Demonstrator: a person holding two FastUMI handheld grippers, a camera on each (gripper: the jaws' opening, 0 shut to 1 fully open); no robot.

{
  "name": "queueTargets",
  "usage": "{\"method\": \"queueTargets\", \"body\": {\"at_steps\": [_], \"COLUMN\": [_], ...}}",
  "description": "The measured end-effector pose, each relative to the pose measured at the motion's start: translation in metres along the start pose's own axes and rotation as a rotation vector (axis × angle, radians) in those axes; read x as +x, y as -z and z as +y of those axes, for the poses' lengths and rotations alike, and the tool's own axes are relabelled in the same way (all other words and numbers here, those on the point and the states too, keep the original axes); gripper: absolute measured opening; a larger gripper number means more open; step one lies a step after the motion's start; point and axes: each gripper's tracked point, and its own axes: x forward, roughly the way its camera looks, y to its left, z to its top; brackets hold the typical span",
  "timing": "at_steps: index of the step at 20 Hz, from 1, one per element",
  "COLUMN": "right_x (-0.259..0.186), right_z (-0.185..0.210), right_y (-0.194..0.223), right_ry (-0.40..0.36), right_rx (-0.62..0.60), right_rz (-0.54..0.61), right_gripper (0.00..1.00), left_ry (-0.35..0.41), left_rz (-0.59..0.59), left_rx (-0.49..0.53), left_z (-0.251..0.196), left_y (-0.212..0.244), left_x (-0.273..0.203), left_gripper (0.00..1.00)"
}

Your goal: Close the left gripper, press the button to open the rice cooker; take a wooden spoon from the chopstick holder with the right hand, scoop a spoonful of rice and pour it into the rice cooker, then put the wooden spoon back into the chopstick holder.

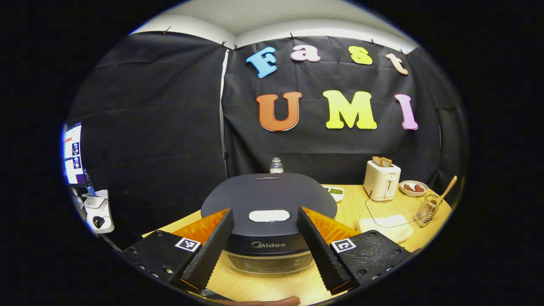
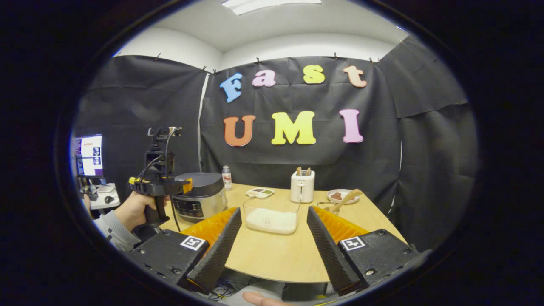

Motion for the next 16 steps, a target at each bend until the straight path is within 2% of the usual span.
{"method": "queueTargets", "body": {"at_steps": [4, 6, 16], "right_x": [0.003, 0.001, -0.013], "right_z": [-0.010, -0.018, -0.030], "right_y": [-0.015, -0.024, -0.055], "right_ry": [0.032, 0.060, 0.104], "right_rx": [0.022, 0.017, 0.015], "right_rz": [-0.023, -0.040, -0.079], "right_gripper": [0.99, 0.99, 1.00], "left_ry": [0.059, 0.062, 0.153], "left_rz": [0.010, 0.005, -0.153], "left_rx": [-0.016, 0.003, 0.034], "left_z": [-0.018, -0.020, -0.054], "left_y": [-0.017, -0.028, -0.094], "left_x": [-0.021, -0.035, -0.153], "left_gripper": [0.94, 0.95, 0.95]}}
